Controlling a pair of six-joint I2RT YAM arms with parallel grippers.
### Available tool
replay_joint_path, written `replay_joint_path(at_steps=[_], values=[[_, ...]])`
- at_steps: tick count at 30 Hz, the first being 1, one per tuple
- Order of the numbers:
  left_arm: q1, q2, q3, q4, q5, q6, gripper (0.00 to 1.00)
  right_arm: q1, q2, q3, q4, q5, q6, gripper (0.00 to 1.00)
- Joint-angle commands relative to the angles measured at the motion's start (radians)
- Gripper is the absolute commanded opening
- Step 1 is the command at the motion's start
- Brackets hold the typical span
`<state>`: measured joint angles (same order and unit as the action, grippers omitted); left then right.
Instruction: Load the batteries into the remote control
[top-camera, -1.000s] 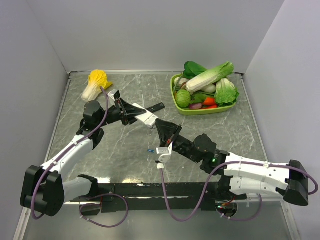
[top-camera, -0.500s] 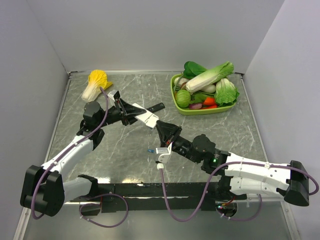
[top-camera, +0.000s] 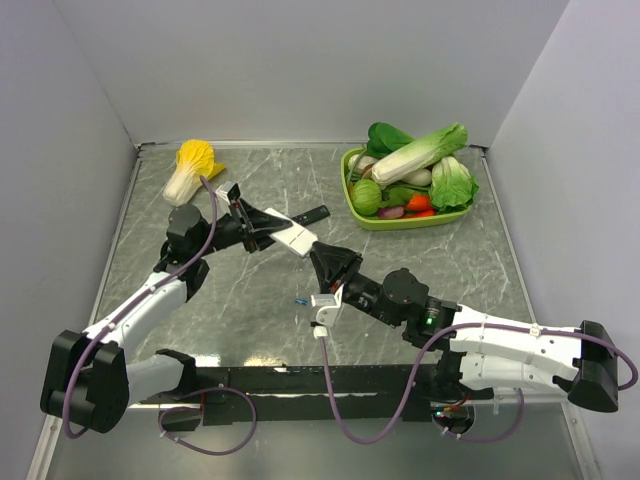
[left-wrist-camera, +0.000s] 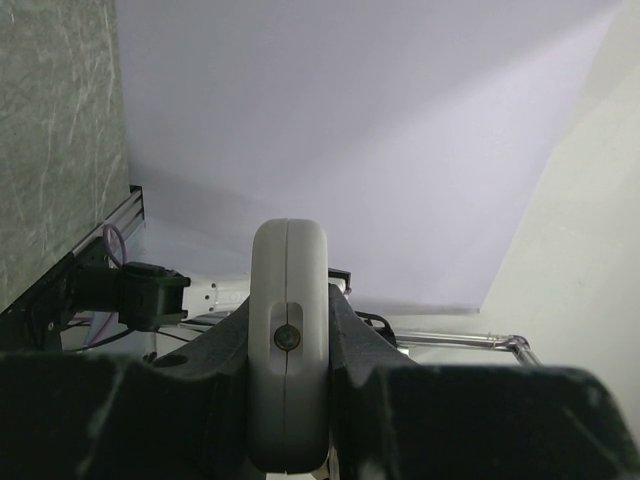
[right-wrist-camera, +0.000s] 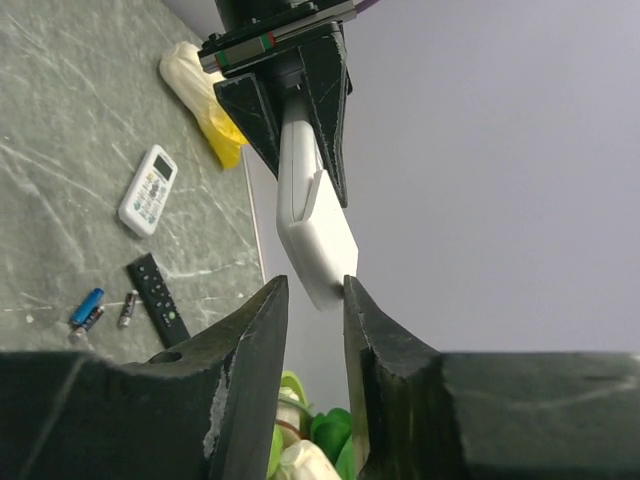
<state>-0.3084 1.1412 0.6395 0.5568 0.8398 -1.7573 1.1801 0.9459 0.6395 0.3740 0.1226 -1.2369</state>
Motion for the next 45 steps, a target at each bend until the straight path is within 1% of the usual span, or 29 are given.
replay_joint_path(at_steps=[1,3,16,19,22,30,33,34,36,37,39,41,43,44,45], values=[[-0.008,-0.035,-0.003,0.072,0.005,-0.033,0.01,0.006,0.002,0.052,-0.058,-0.008,0.045,0.38],[-0.008,-0.034,-0.006,0.072,0.005,-0.03,0.01,0.007,-0.004,0.058,-0.078,-0.009,0.057,0.41],[-0.006,-0.026,-0.02,0.081,0.008,-0.022,0.01,0.007,0.008,0.115,-0.138,0.002,0.103,0.5],[-0.008,-0.021,-0.024,0.09,0.008,-0.024,0.01,0.004,0.011,0.124,-0.145,0.002,0.114,0.55],[-0.008,-0.017,-0.034,0.103,0.008,-0.028,0.01,0.007,0.011,0.127,-0.142,0.005,0.122,0.62],[-0.006,-0.008,-0.038,0.107,0.01,-0.021,0.01,0.004,0.021,0.147,-0.142,0.002,0.142,0.73],[-0.006,0.002,-0.043,0.109,0.012,-0.011,0.01,0.006,0.014,0.161,-0.162,-0.003,0.152,0.8],[-0.006,0.005,-0.046,0.111,0.01,-0.007,0.01,0.006,0.01,0.164,-0.185,-0.009,0.163,0.85],[-0.003,0.02,-0.05,0.123,0.012,0.001,0.01,0.006,0.004,0.175,-0.213,-0.018,0.178,0.9],[-0.001,0.025,-0.055,0.136,0.012,-0.001,0.01,0.004,-0.008,0.178,-0.24,-0.029,0.198,0.95],[0.005,0.045,-0.058,0.166,0.012,-0.001,0.01,0.006,-0.021,0.184,-0.271,-0.041,0.22,0.98],[0.008,0.063,-0.054,0.176,0.019,0.016,0.01,0.004,-0.036,0.201,-0.338,-0.054,0.263,1.0],[0.011,0.074,-0.04,0.16,0.022,0.041,0.01,0.006,-0.053,0.215,-0.369,-0.067,0.315,1.0],[0.011,0.08,-0.037,0.16,0.021,0.062,0.01,0.006,-0.058,0.233,-0.433,-0.069,0.336,1.0],[0.012,0.081,-0.035,0.163,0.018,0.073,0.01,0.004,-0.065,0.242,-0.451,-0.069,0.394,1.0]])
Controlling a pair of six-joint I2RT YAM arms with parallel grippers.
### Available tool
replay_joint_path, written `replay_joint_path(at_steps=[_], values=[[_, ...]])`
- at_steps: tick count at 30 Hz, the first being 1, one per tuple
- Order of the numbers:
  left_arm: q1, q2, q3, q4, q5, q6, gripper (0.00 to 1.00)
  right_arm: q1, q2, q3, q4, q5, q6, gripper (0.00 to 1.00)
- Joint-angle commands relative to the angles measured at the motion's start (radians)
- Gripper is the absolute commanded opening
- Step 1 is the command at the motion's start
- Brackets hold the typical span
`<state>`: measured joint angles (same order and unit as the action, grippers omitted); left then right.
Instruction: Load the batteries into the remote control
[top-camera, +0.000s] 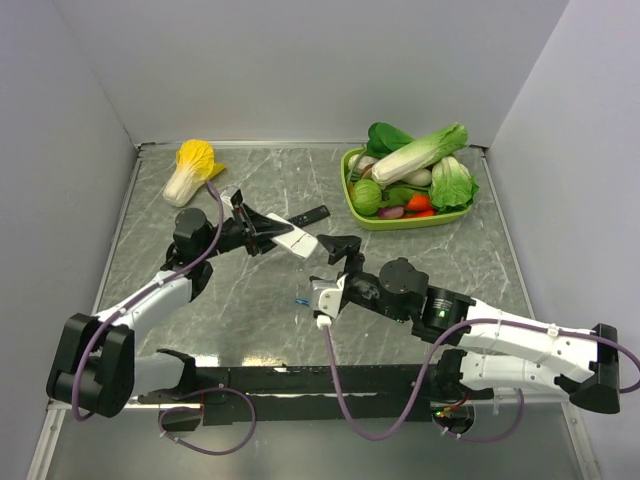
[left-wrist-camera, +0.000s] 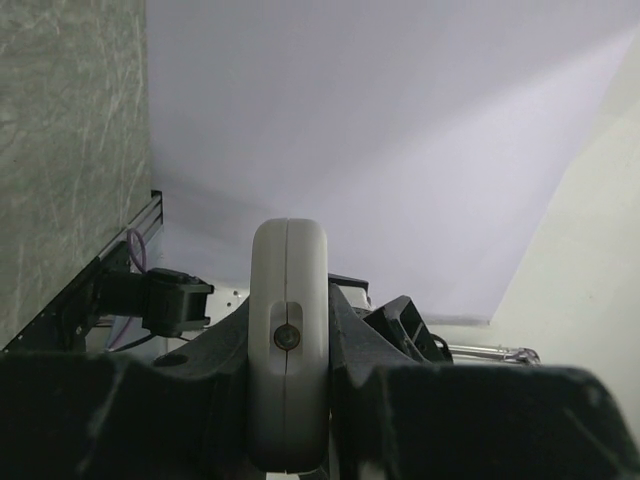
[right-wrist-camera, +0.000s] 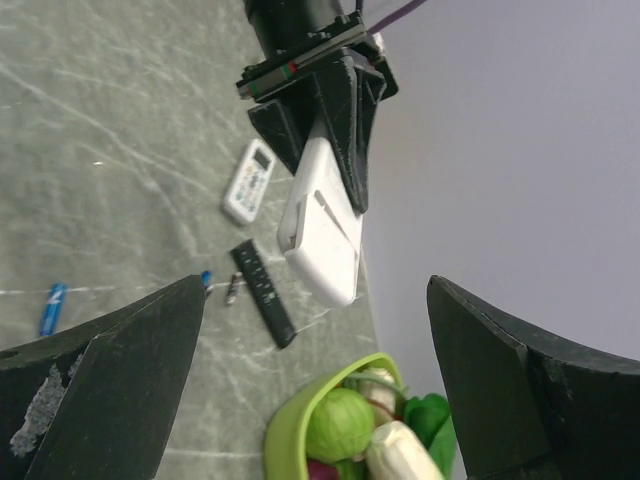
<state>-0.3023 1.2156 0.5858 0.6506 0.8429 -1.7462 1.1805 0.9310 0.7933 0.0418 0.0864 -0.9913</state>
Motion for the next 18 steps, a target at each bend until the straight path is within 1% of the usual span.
replay_joint_path(at_steps=[1,2,3,4,5,6,8,9,11,12,13,15,16,18], values=[[0.006,0.009,0.019,0.069,0.013,0.071,0.01,0.005,-0.055,0.099,-0.135,-0.03,0.189,1.0],[0.006,0.013,0.016,0.075,0.009,0.088,0.01,0.004,-0.06,0.124,-0.166,-0.014,0.232,1.0],[0.006,0.015,0.009,0.086,0.005,0.096,0.01,0.001,-0.061,0.139,-0.189,-0.007,0.326,1.0],[0.008,0.016,0.006,0.096,0.002,0.105,0.01,-0.004,-0.058,0.158,-0.21,-0.001,0.376,1.0],[0.008,0.016,0.002,0.104,-0.001,0.115,0.01,-0.015,-0.055,0.2,-0.27,0.007,0.426,1.0],[0.008,0.016,-0.013,0.122,-0.01,0.117,0.01,-0.024,-0.041,0.227,-0.307,0.003,0.512,1.0],[0.008,0.019,-0.03,0.173,-0.016,0.111,0.01,-0.044,-0.02,0.303,-0.379,-0.016,0.584,1.0],[0.008,0.021,-0.047,0.191,-0.022,0.108,0.01,-0.071,0.003,0.326,-0.44,-0.049,0.655,1.0],[0.008,0.027,-0.063,0.248,-0.025,0.093,0.01,-0.114,0.022,0.383,-0.494,-0.111,0.715,1.0],[0.008,0.028,-0.079,0.268,-0.027,0.085,0.01,-0.136,0.035,0.395,-0.509,-0.182,0.771,1.0],[0.008,0.03,-0.087,0.291,-0.033,0.079,0.01,-0.184,0.041,0.406,-0.535,-0.215,0.796,1.0],[0.006,0.03,-0.112,0.336,-0.041,0.062,0.01,-0.226,0.061,0.431,-0.556,-0.295,0.851,1.0],[0.006,0.03,-0.119,0.346,-0.048,0.057,0.01,-0.252,0.072,0.445,-0.581,-0.31,0.865,1.0],[0.006,0.028,-0.139,0.371,-0.056,0.044,0.01,-0.266,0.118,0.5,-0.62,-0.33,0.893,1.0]])
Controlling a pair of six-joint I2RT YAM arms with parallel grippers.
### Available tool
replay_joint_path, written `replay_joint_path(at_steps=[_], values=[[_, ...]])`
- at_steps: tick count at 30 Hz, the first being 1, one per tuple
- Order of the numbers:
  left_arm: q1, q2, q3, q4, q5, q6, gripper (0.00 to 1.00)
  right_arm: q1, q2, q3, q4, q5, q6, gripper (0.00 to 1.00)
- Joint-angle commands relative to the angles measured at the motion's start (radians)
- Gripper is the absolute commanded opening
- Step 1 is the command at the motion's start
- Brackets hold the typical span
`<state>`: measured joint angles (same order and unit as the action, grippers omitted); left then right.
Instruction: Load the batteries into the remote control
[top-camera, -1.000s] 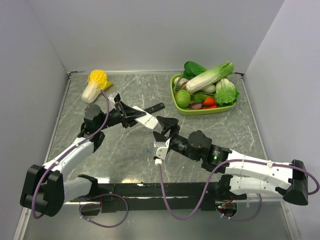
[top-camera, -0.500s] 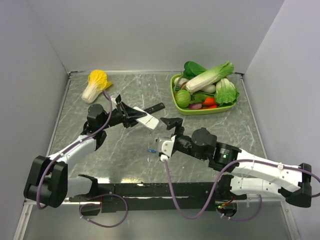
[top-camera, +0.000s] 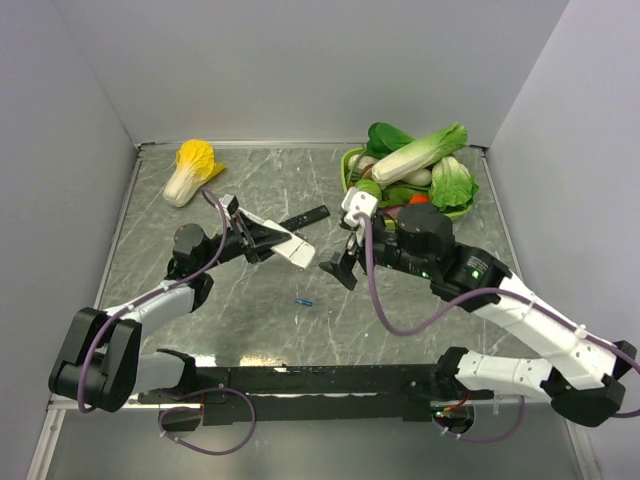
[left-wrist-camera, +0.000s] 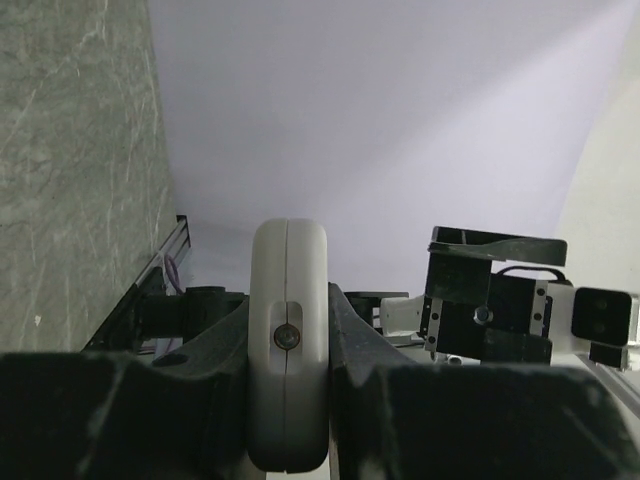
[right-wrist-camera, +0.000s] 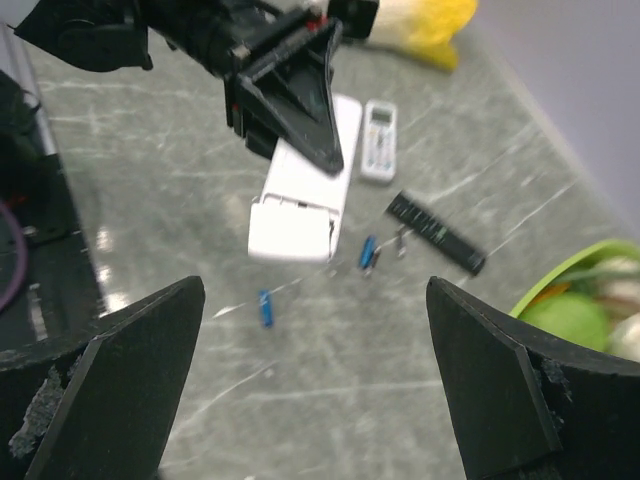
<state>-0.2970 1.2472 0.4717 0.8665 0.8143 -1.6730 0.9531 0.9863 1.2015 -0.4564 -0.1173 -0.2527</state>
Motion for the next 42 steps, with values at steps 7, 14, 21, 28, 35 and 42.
replay_joint_path(at_steps=[7,14,21,28,35,42], values=[[0.001,-0.012,-0.068,0.184,-0.047,-0.053,0.01,-0.042,0.221,0.266,-0.3,-0.173,0.17,1.0],[0.001,-0.022,-0.062,0.163,-0.044,-0.06,0.01,-0.042,0.296,0.334,-0.356,-0.16,0.135,0.99],[0.001,-0.031,-0.047,0.12,-0.05,-0.045,0.01,-0.043,0.411,0.463,-0.442,-0.087,0.144,0.99],[-0.001,-0.038,-0.044,0.118,-0.05,-0.048,0.01,-0.042,0.465,0.5,-0.473,-0.105,0.153,1.0],[-0.002,-0.038,-0.038,0.112,-0.053,-0.047,0.01,-0.033,0.502,0.52,-0.479,-0.078,0.148,1.0],[-0.002,-0.035,-0.038,0.109,-0.058,-0.048,0.01,-0.028,0.518,0.514,-0.49,-0.053,0.145,0.98]])
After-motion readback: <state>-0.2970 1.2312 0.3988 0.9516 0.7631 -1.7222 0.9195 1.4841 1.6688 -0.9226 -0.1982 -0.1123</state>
